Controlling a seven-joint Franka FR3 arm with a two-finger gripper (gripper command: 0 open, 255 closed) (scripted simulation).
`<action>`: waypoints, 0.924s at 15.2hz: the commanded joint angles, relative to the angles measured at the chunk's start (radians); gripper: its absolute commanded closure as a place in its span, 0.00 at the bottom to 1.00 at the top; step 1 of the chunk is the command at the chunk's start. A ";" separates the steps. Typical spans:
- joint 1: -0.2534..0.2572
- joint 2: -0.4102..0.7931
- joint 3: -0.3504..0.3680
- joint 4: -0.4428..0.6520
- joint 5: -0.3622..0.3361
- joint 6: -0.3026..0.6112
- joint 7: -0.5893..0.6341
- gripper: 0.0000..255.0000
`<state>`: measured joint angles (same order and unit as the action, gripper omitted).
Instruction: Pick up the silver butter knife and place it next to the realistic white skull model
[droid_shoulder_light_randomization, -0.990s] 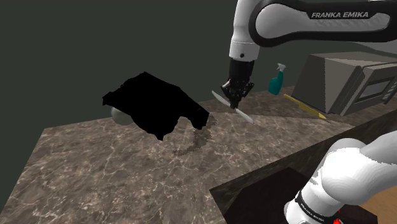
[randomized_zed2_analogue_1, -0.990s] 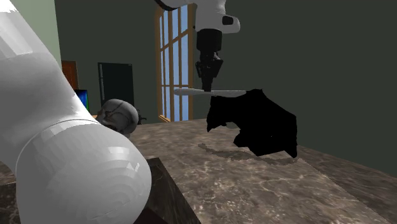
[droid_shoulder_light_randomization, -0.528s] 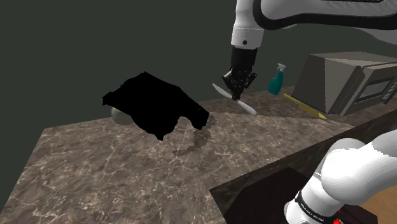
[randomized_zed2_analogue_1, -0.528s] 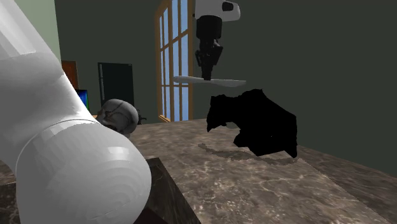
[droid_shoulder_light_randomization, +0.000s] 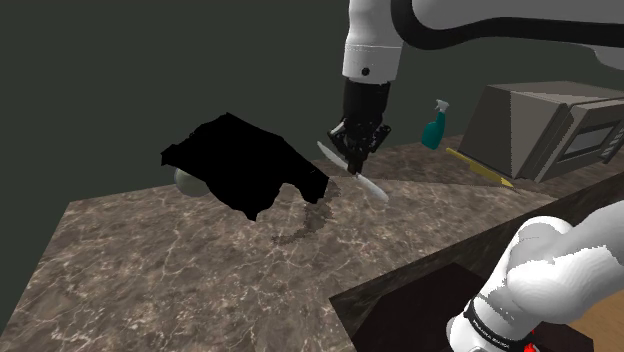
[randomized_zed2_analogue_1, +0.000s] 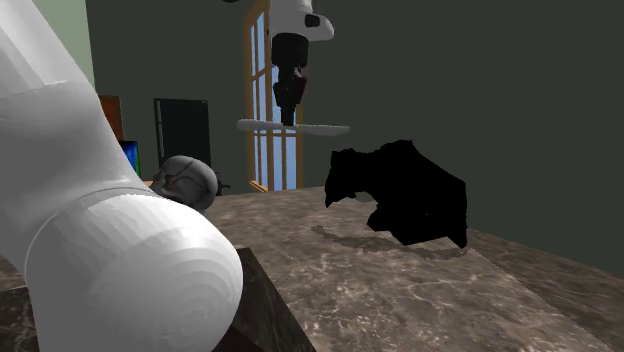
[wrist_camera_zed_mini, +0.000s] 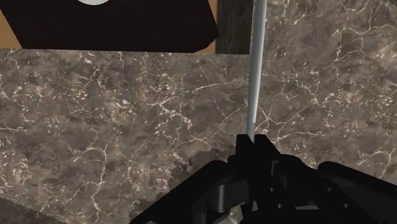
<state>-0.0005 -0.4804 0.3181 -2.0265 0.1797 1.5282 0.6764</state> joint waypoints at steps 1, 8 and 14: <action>0.014 0.007 0.037 0.017 0.017 -0.003 0.052 1.00; 0.052 0.092 0.185 0.110 0.047 0.014 0.239 1.00; 0.076 0.219 0.326 0.235 0.024 0.031 0.418 1.00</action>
<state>0.0719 -0.2895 0.6174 -1.8098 0.2120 1.5484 1.0612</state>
